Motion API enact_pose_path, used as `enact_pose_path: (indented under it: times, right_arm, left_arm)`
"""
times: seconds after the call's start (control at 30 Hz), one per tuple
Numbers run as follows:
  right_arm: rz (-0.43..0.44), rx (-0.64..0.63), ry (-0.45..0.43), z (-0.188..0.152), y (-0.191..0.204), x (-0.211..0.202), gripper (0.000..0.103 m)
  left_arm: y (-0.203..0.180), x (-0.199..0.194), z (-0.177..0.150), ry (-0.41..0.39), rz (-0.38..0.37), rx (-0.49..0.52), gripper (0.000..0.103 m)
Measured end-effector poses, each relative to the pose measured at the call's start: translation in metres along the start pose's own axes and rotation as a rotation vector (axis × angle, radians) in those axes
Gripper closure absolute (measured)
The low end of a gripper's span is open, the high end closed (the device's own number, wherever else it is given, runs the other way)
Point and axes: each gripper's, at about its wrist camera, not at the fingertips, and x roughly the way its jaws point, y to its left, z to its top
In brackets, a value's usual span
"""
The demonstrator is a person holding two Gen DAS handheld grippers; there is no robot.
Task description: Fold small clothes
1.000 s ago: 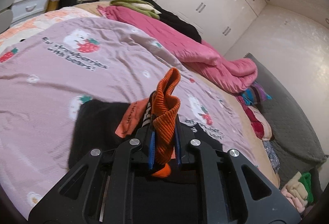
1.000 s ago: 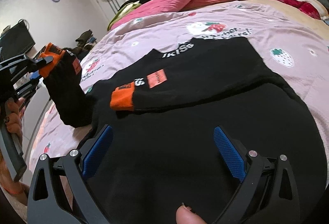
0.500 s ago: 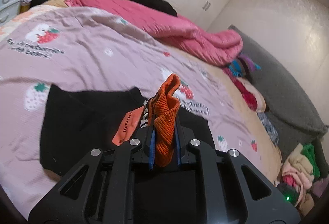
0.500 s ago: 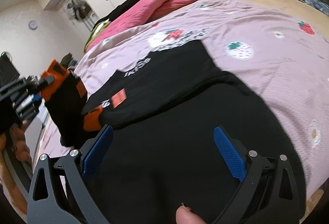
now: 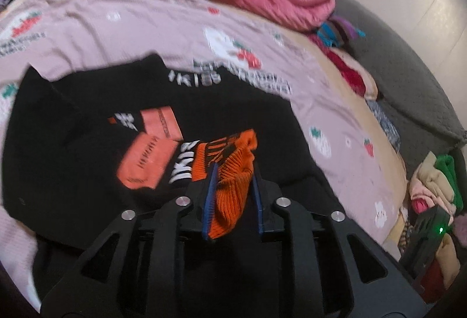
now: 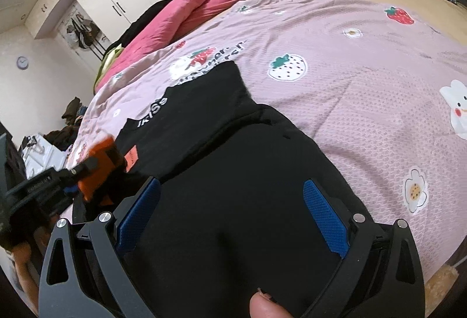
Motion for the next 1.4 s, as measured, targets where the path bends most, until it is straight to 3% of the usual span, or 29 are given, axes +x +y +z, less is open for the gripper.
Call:
enact_pose_path:
  times: [0.07,0.3,0.43,0.57,0.63,0.8,0.87,0.97,1.0,1.03,1.07,1.27,1.4]
  right_arm:
    - [-0.002,-0.006,0.007,0.0,0.001,0.003,0.005]
    - [0.006,-0.042,0.049,-0.006,0.014,0.016,0.005]
    - [0.057,-0.132,0.113,-0.01,0.049,0.035,0.005]
    - [0.117,-0.21,0.181,-0.017,0.087,0.06,0.01]
    - [0.123,-0.228,0.209,-0.019,0.103,0.075,0.02]
    - [0.076,-0.205,0.206,-0.019,0.116,0.098,0.026]
    - [0.079,-0.205,0.192,-0.018,0.121,0.103,0.045]
    - [0.084,-0.231,0.198,-0.019,0.129,0.105,0.065]
    - [0.099,-0.252,0.197,-0.02,0.134,0.104,0.074]
    - [0.113,-0.28,0.193,-0.022,0.139,0.101,0.089]
    - [0.118,-0.305,0.183,-0.024,0.144,0.098,0.095]
    - [0.208,-0.523,0.083,-0.025,0.196,0.059,0.096]
    - [0.27,-0.62,0.008,-0.009,0.234,0.031,0.096]
  left_arm:
    - [0.002,0.008,-0.003,0.037,-0.021,-0.013,0.082]
    - [0.007,0.011,-0.003,0.072,-0.031,-0.025,0.05]
    - [0.017,-0.006,0.006,0.027,-0.001,-0.03,0.03]
    - [0.039,-0.028,0.019,-0.052,0.091,-0.043,0.009]
    - [0.051,-0.04,0.024,-0.086,0.131,-0.057,0.009]
    - [0.087,-0.065,0.032,-0.127,0.145,-0.14,0.009]
    - [0.099,-0.074,0.034,-0.141,0.156,-0.165,0.009]
    - [0.112,-0.088,0.035,-0.165,0.18,-0.177,0.009]
    - [0.115,-0.092,0.035,-0.173,0.188,-0.179,0.009]
    - [0.119,-0.097,0.035,-0.185,0.199,-0.182,0.009]
    - [0.121,-0.101,0.035,-0.194,0.208,-0.183,0.009]
    - [0.133,-0.118,0.034,-0.225,0.231,-0.202,0.009]
    - [0.142,-0.126,0.036,-0.243,0.229,-0.235,0.009]
